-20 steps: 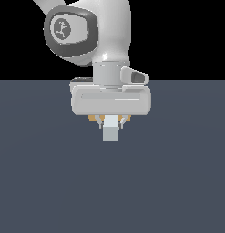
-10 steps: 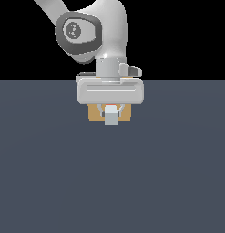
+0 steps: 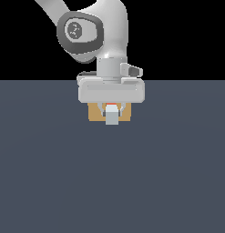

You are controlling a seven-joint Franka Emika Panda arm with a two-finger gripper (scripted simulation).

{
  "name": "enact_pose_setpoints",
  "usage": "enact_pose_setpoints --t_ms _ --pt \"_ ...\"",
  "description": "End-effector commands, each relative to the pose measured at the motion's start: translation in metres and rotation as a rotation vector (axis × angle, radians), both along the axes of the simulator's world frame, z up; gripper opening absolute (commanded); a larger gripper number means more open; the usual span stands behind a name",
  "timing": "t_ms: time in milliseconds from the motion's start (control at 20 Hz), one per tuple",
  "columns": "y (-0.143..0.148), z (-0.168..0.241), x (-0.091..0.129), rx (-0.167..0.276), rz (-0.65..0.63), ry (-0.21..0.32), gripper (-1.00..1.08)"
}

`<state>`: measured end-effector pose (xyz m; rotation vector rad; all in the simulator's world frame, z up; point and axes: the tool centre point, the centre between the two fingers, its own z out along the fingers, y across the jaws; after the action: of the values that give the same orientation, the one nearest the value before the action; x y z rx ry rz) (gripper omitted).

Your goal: Insert the peg into the horizontal hole in a box.

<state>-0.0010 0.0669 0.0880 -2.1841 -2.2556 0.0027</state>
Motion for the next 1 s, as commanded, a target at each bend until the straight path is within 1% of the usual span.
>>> enact_pose_setpoints --t_ms 0,250,450,600,950 --pt "0.000 0.002 0.002 0.001 0.000 -0.004 -1.00" --pt "0.001 0.001 0.001 0.000 0.000 -0.001 -1.00" --pt "0.014 0.001 0.000 0.000 0.000 -0.001 -1.00" --pt "0.032 0.001 -0.001 0.000 0.000 -0.002 -1.00" --pt "0.087 0.002 -0.003 0.001 0.000 -0.003 -1.00"
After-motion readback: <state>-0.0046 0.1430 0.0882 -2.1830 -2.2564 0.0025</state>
